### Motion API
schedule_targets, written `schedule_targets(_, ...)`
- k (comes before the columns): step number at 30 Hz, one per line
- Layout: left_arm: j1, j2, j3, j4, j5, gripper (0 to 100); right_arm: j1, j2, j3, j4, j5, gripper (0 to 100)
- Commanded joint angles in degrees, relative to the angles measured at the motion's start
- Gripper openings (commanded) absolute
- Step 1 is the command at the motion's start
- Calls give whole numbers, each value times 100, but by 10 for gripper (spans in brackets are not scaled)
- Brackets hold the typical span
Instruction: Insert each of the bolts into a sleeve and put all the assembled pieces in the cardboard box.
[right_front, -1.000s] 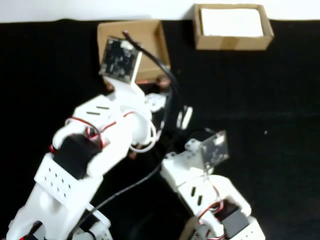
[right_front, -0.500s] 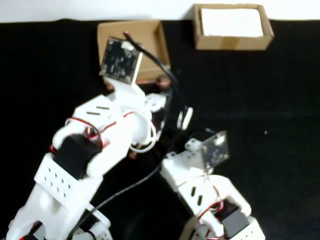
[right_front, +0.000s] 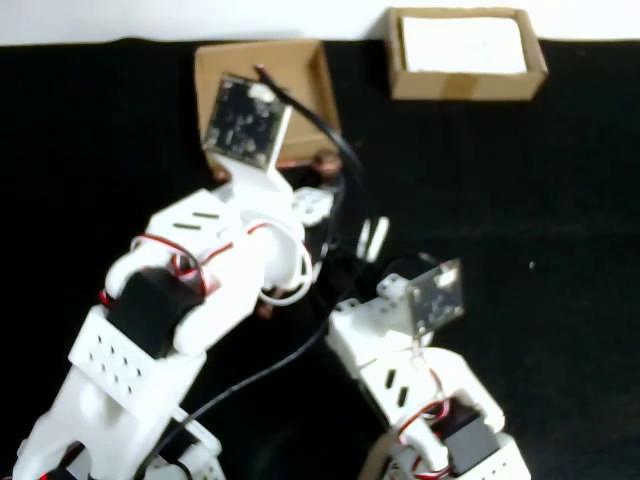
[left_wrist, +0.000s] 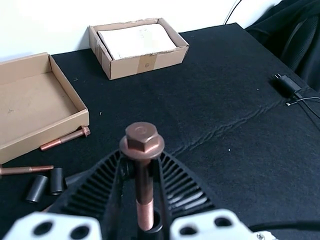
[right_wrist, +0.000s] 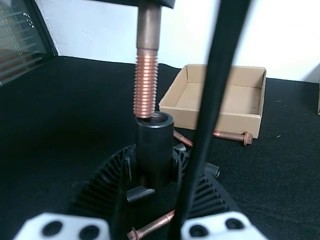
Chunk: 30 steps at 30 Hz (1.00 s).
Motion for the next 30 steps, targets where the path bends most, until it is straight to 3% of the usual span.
schedule_targets(1,-31,-4,-40,-114,-44,9,57,-4,-40,-136,-26,8)
schedule_targets(30,374,-4,470,-334,-79,9,40,-4,-40,-136,-26,8)
